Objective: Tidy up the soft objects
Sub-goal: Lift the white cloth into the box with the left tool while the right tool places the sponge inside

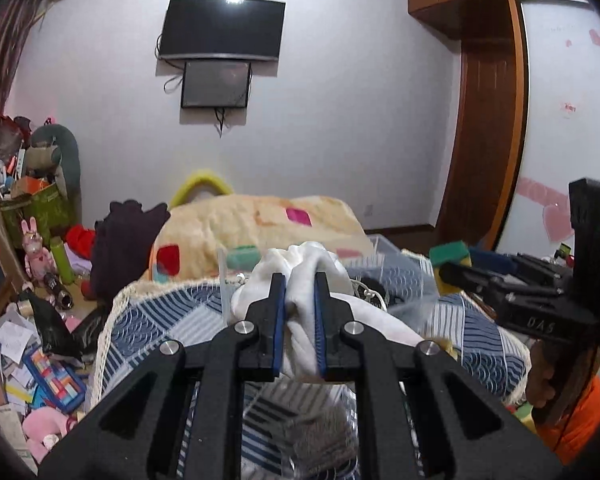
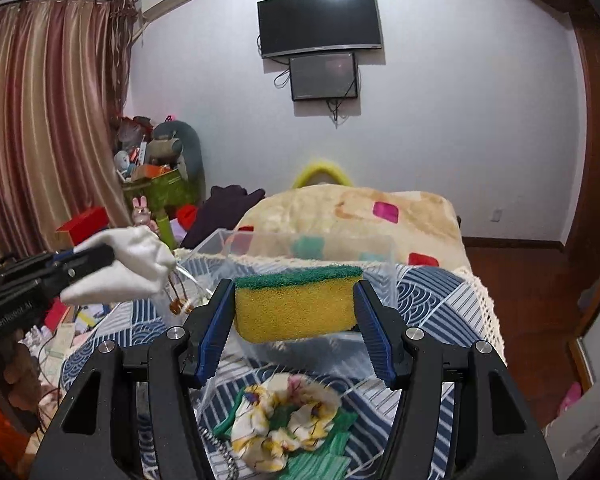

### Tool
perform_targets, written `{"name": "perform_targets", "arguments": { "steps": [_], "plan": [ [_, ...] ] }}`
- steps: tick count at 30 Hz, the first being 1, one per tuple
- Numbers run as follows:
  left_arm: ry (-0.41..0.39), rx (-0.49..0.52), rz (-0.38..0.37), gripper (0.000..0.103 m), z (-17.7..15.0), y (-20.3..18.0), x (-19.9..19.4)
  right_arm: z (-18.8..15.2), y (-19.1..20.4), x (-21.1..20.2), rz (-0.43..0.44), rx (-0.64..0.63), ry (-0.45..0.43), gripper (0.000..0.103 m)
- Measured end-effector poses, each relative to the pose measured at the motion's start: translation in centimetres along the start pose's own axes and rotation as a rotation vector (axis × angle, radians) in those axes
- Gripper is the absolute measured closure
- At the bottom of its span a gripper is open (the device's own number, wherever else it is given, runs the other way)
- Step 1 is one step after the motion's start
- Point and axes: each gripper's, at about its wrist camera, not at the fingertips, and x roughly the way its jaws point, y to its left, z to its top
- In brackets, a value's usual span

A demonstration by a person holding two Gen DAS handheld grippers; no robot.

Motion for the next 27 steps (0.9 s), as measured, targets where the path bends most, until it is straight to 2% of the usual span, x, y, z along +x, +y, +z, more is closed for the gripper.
{"name": "perform_targets", "arguments": {
  "steps": [9, 13, 20, 27],
  "plan": [
    [-0.047, -0.001, 0.025, 0.091, 2.4, -0.2, 2.5, 1.6, -1.0, 2.1, -0.028, 0.001, 0.003, 0.046],
    [-0.012, -0.037, -0.005, 0.091, 2.5, 0.2, 4.6, 2.0, -1.2, 3.4, -0.036, 0.0, 0.022, 0.046],
    [0.066, -0.09, -0.057, 0.091, 2.0, 0.6, 8.8, 1.4, -1.2, 6.3, -0.052, -0.025, 0.105, 0.046],
    [0.16, -0.036, -0.025, 0.091, 0.6, -0.3, 12.9, 0.4, -1.4, 8.4, -0.052, -0.035, 0.196, 0.046]
  ]
}}
